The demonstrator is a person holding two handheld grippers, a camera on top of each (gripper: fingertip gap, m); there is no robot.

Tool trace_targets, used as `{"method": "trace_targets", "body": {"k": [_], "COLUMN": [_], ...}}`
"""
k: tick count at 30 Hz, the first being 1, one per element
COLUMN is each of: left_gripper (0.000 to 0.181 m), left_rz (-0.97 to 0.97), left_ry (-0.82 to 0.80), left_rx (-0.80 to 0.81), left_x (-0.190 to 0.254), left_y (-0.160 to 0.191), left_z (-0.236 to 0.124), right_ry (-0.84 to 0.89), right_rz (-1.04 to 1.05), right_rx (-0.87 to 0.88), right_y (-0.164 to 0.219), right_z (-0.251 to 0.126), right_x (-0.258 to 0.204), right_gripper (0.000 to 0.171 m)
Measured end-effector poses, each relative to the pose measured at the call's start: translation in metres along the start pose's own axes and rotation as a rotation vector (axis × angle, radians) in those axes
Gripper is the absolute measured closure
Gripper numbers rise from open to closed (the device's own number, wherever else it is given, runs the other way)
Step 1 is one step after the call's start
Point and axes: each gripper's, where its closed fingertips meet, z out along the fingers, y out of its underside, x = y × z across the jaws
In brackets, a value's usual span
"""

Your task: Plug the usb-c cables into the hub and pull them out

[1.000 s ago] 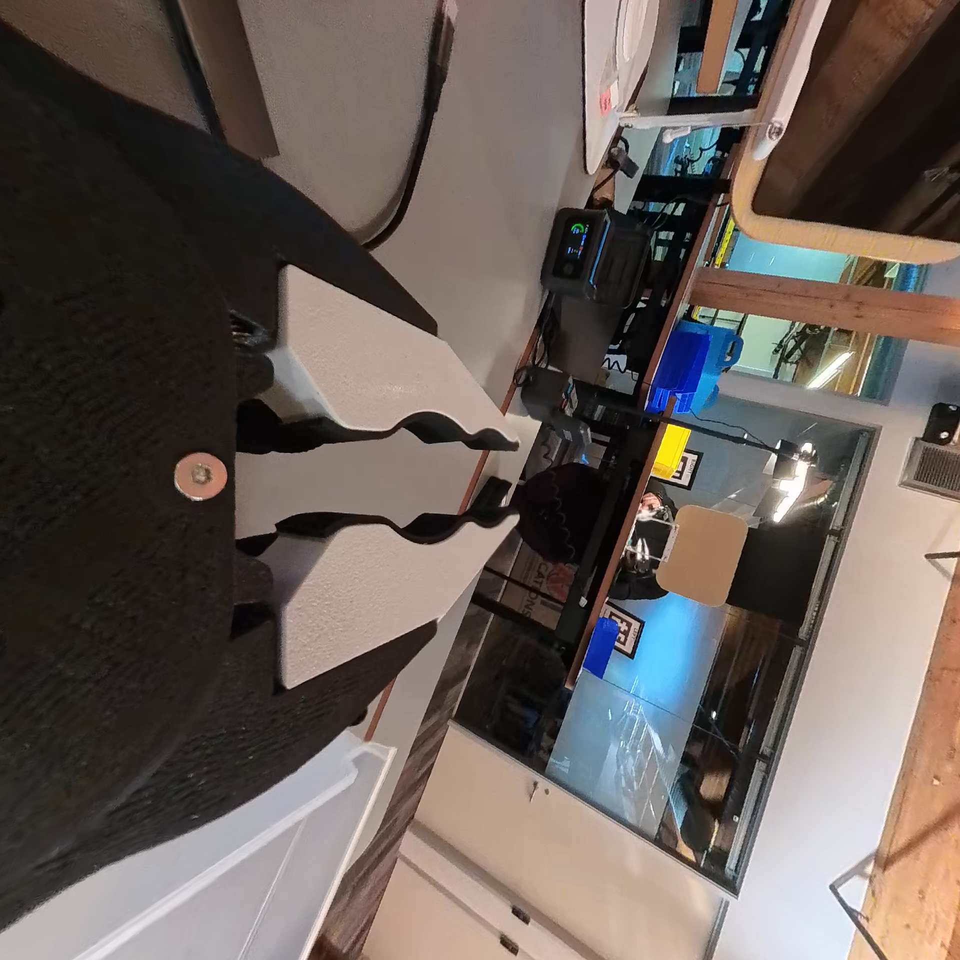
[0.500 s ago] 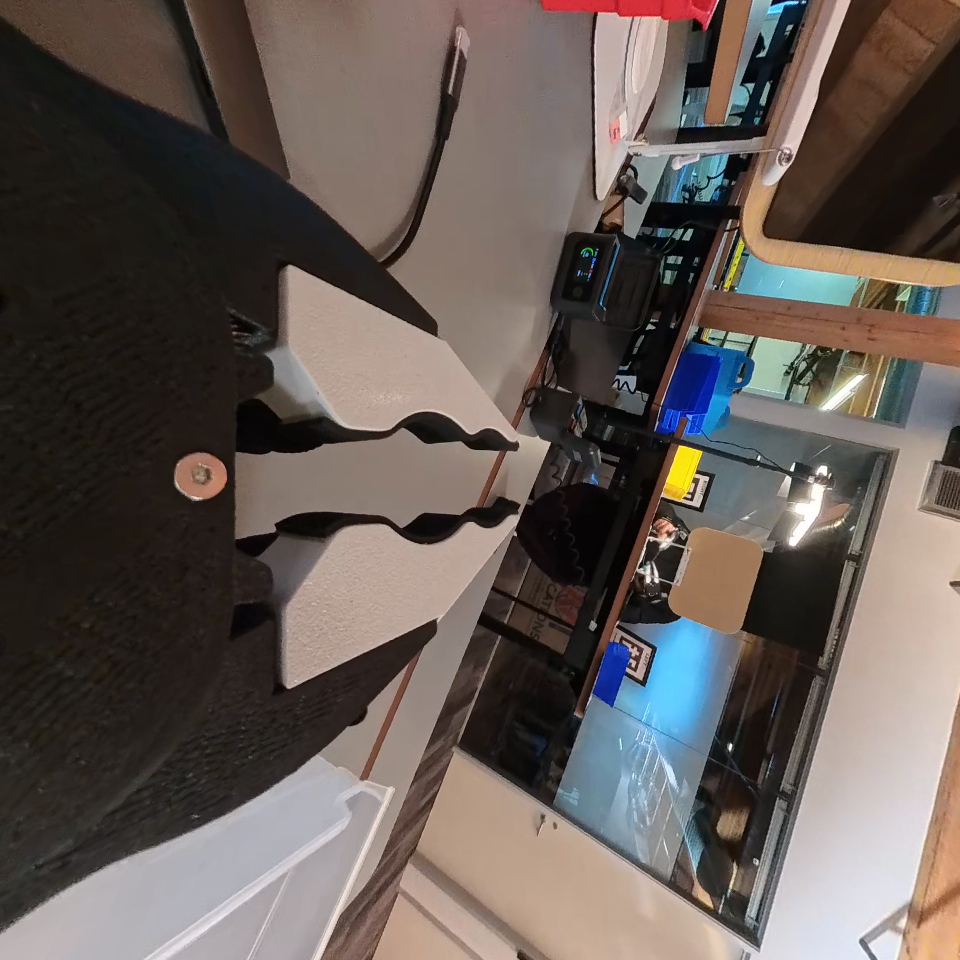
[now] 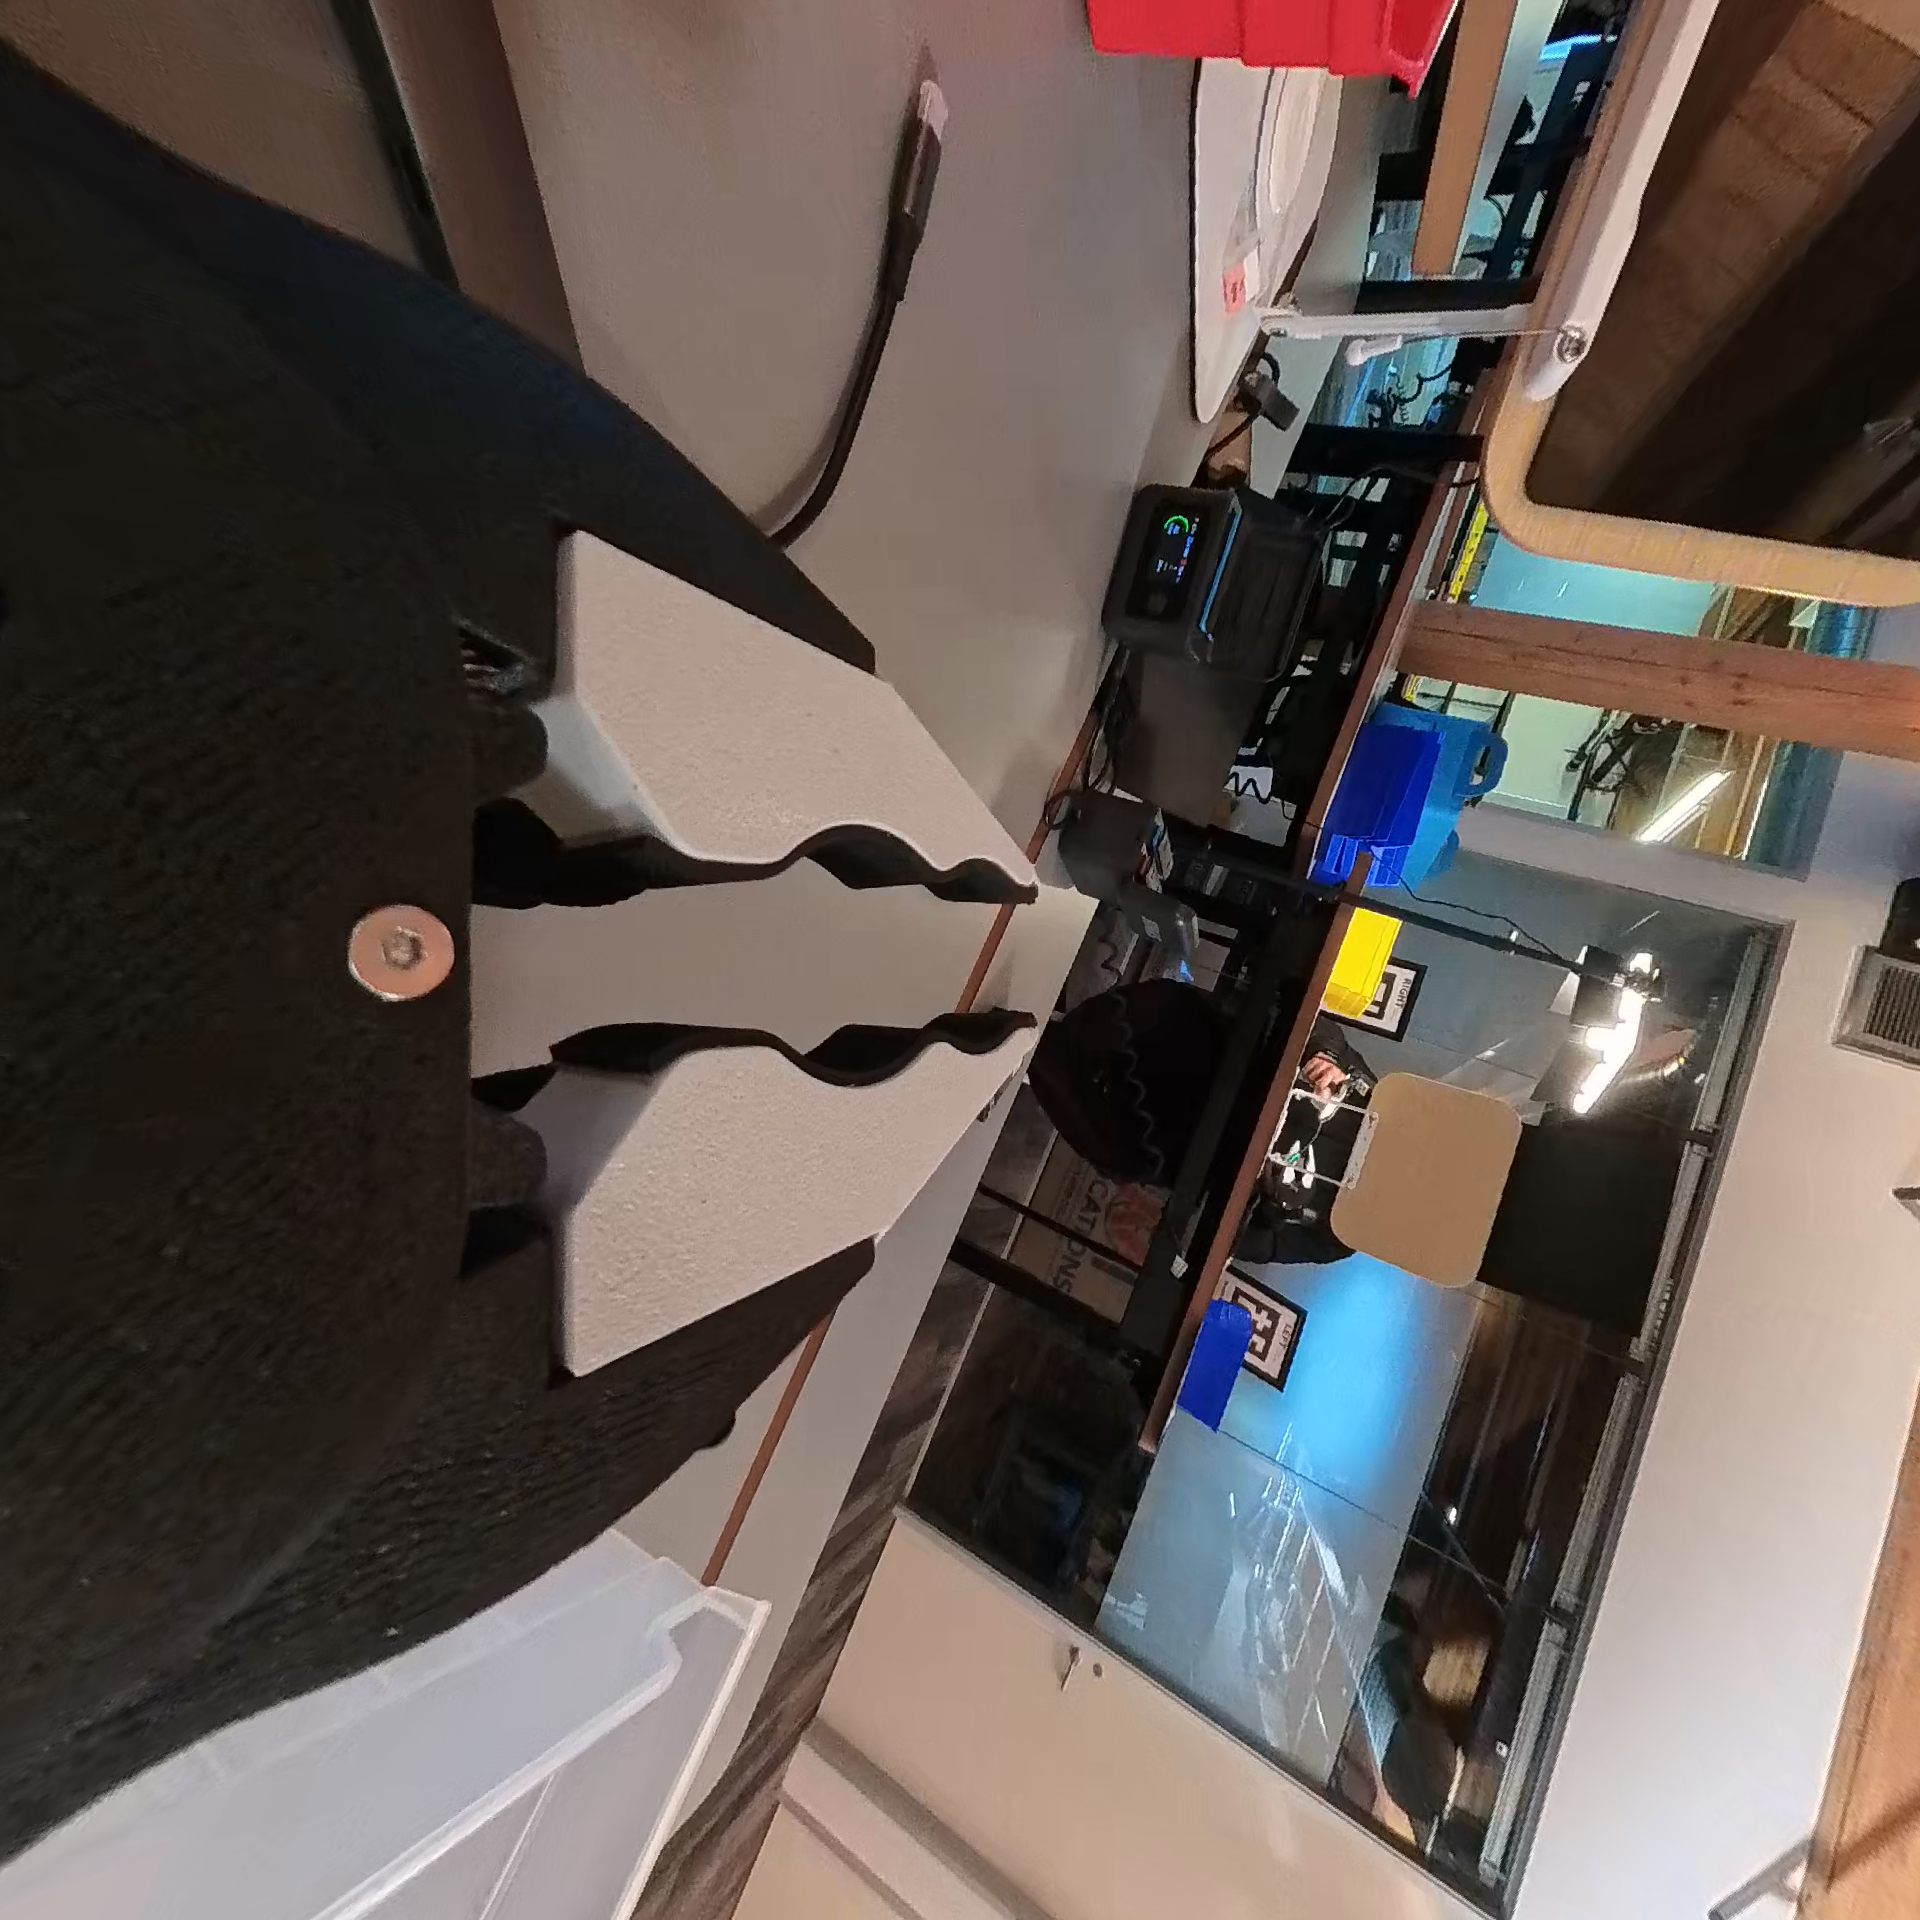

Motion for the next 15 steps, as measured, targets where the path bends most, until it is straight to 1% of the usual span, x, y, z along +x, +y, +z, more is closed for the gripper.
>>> {"method": "trace_targets", "body": {"k": [2, 3, 5, 7, 10, 13, 15], "left_gripper": [0.181, 0.181, 0.181, 0.18, 0.18, 0.18, 0.18], "left_rz": [0.038, 0.056, 0.083, 0.095, 0.084, 0.041, 0.012], "left_ry": [0.027, 0.066, 0.179, 0.334, 0.499, 0.618, 0.662], "left_rx": [0.113, 0.161, 0.242, 0.266, 0.182, 0.058, -0.026], "left_x": [0.006, 0.015, 0.038, 0.07, 0.116, 0.156, 0.176], "left_y": [-0.04, -0.058, -0.087, -0.103, -0.101, -0.083, -0.066], "left_z": [-0.014, -0.019, -0.022, -0.014, 0.019, 0.06, 0.086], "right_ry": [0.003, 0.005, 0.01, 0.017, 0.019, 0.018, 0.017], "right_rz": [0.008, 0.012, 0.016, 0.019, 0.023, 0.016, 0.01], "right_rx": [0.0, 0.0, -0.001, 0.002, 0.006, 0.009, 0.012], "right_y": [0.0, 0.0, 0.0, 0.0, -0.001, -0.002, -0.003], "right_z": [0.0, 0.0, 0.0, 0.0, 0.0, -0.001, -0.001], "right_x": [0.001, 0.002, 0.004, 0.006, 0.007, 0.006, 0.006], "right_gripper": [0.152, 0.152, 0.152, 0.152, 0.152, 0.152, 0.152]}}
